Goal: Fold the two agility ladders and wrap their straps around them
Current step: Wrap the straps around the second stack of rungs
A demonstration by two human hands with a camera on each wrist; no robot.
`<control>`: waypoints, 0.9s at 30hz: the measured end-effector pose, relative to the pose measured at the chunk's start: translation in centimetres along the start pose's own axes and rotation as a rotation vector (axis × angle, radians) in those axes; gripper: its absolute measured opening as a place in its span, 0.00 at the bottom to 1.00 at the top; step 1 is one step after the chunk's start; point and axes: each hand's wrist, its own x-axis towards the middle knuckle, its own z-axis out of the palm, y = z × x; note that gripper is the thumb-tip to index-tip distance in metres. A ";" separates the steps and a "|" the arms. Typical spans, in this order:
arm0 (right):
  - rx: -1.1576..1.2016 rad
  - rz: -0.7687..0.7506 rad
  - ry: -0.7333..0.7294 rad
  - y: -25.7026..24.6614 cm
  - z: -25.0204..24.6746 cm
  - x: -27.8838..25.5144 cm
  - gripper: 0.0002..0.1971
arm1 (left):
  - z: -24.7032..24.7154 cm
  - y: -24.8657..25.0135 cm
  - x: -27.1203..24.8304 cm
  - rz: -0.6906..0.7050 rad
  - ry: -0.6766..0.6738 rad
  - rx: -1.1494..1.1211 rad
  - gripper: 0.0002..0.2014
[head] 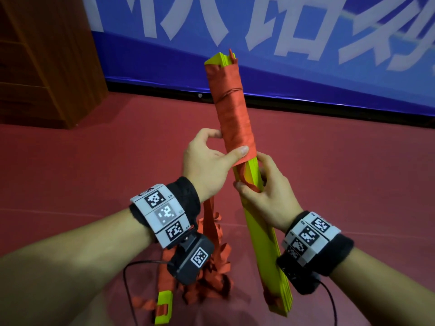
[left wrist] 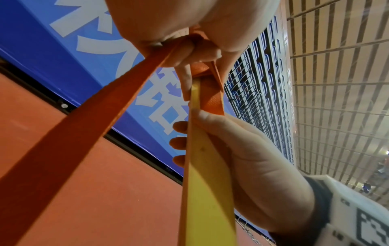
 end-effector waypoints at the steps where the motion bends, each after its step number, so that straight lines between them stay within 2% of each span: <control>1: 0.012 0.019 -0.012 0.0 0.2 -0.1 0.38 | 0.0 0.0 0.0 -0.010 0.018 0.005 0.23; 5: -0.085 0.034 -0.017 -0.7 0.7 -0.5 0.53 | 0.1 0.2 -0.4 -0.026 0.063 0.026 0.23; 11: -0.329 0.038 0.030 -0.9 1.0 -0.4 0.58 | 0.2 0.2 -0.6 -0.027 0.073 0.074 0.24; 18: -0.529 0.008 0.127 -2.2 -0.3 -0.3 0.48 | 0.0 0.8 -0.5 -0.046 0.051 0.066 0.24; 27: -0.599 0.011 0.125 -1.9 -1.0 -0.2 0.45 | -0.5 1.0 -0.9 -0.020 -0.030 0.063 0.21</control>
